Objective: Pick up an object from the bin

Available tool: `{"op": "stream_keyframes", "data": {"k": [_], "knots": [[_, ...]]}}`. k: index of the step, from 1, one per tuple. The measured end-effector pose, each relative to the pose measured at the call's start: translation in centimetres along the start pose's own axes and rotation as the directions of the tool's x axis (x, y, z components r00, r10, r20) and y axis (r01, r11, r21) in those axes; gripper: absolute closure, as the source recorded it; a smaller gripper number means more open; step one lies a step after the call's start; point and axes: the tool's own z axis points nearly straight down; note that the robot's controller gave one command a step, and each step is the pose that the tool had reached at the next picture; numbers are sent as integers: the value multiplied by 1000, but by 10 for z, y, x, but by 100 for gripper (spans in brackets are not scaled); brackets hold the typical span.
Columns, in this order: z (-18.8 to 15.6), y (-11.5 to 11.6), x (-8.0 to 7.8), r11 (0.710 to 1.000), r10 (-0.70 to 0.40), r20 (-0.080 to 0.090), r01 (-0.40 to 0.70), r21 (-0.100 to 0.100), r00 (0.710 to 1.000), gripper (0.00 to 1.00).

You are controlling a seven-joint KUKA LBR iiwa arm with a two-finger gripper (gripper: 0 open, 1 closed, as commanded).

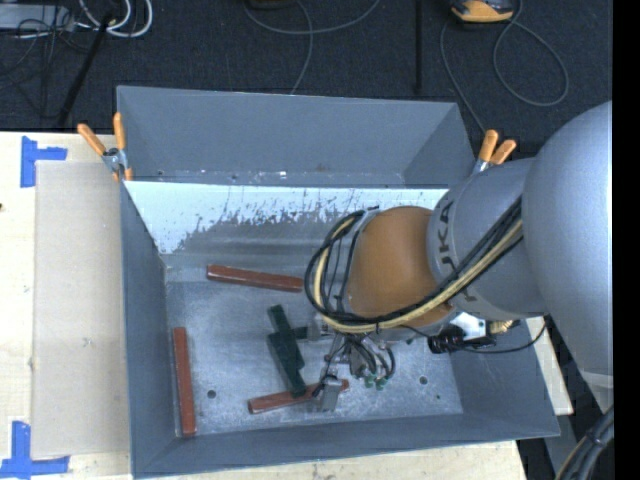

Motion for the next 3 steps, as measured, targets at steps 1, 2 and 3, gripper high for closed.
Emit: {"op": "stream_keyframes", "data": {"k": [1, 2, 3], "knots": [[12, 39, 23, 996, 85, -1, -85, 1, 996, 0], [12, 38, 23, 996, 86, 0, -86, 2, 996, 100], [-130, 11, 7, 997, 73, 10, -73, 0, 997, 100]]}}
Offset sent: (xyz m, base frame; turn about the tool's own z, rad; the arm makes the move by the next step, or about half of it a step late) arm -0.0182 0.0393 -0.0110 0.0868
